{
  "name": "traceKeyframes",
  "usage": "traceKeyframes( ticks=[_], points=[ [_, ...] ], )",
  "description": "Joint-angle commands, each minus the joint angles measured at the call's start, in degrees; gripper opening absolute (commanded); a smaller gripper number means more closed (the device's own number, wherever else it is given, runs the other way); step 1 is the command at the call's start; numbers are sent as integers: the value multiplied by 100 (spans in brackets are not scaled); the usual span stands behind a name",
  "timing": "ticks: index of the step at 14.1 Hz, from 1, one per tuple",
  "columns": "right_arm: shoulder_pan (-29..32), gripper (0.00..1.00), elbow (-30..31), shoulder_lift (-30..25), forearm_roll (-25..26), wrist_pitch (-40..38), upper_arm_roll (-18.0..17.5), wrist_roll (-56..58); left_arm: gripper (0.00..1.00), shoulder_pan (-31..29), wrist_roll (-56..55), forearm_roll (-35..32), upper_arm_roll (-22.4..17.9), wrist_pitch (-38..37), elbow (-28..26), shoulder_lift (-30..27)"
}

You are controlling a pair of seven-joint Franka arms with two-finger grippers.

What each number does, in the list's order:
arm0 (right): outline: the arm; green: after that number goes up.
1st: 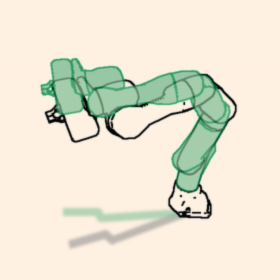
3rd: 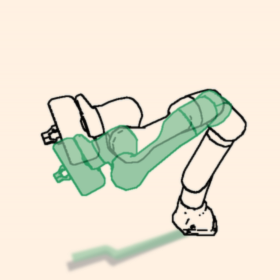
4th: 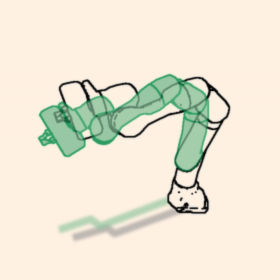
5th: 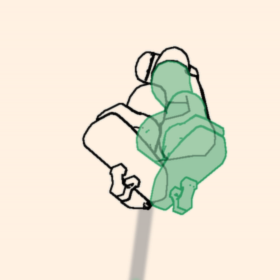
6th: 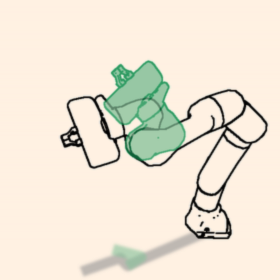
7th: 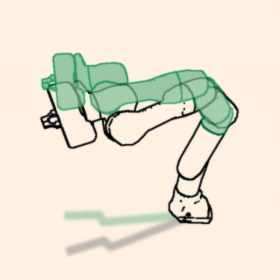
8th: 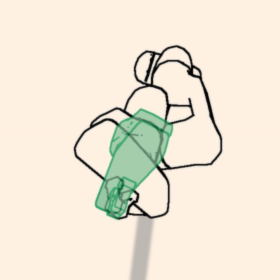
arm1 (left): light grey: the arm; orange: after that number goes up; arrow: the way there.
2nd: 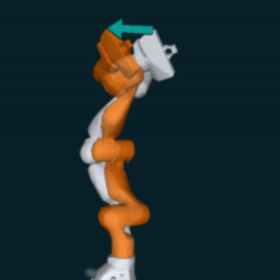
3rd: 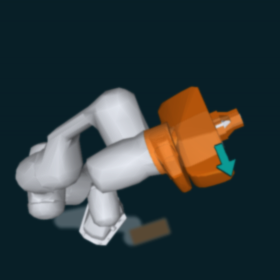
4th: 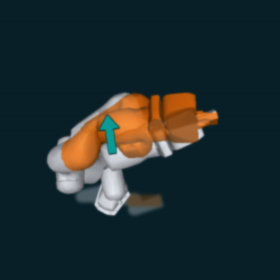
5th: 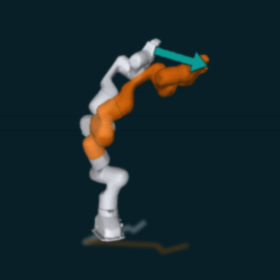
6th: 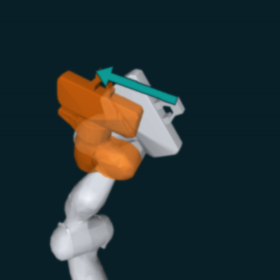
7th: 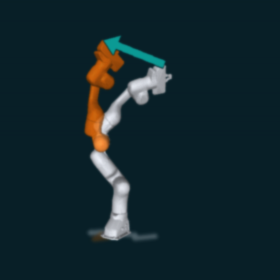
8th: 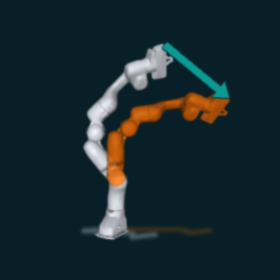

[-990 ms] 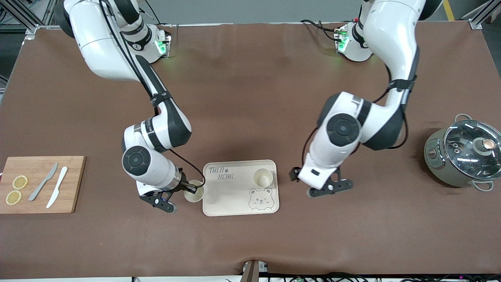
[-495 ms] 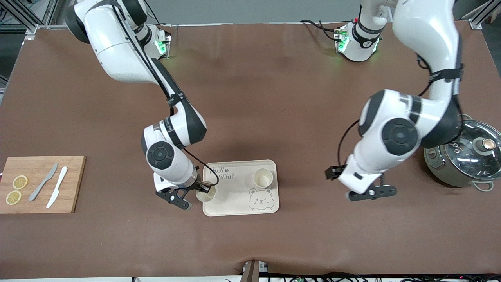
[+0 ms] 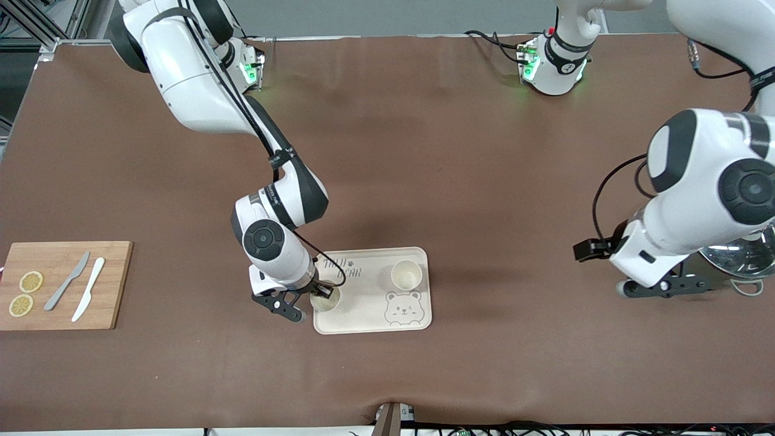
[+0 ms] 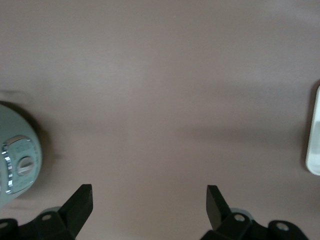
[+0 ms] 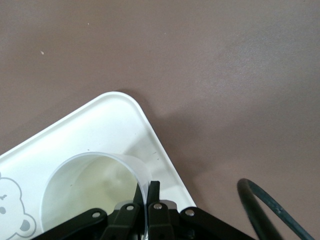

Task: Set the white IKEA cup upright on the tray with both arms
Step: 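Lower the cup onto the tray with the right gripper while the left gripper withdraws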

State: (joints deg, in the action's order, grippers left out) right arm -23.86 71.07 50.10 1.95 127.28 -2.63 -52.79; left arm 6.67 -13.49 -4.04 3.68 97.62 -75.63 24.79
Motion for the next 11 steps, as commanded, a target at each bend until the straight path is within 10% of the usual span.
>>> traceKeyframes(
  ticks=[1, 11],
  points=[
    [-119, 0, -58, 61, 235, 139, 44, -231, 100, -252, 241, 79, 45, -6, -741, -693],
    [-146, 9, -58, 105, 280, 148, 44, -320, 100, -675, 777, 105, 45, -453, -1376, -1749]
  ],
)
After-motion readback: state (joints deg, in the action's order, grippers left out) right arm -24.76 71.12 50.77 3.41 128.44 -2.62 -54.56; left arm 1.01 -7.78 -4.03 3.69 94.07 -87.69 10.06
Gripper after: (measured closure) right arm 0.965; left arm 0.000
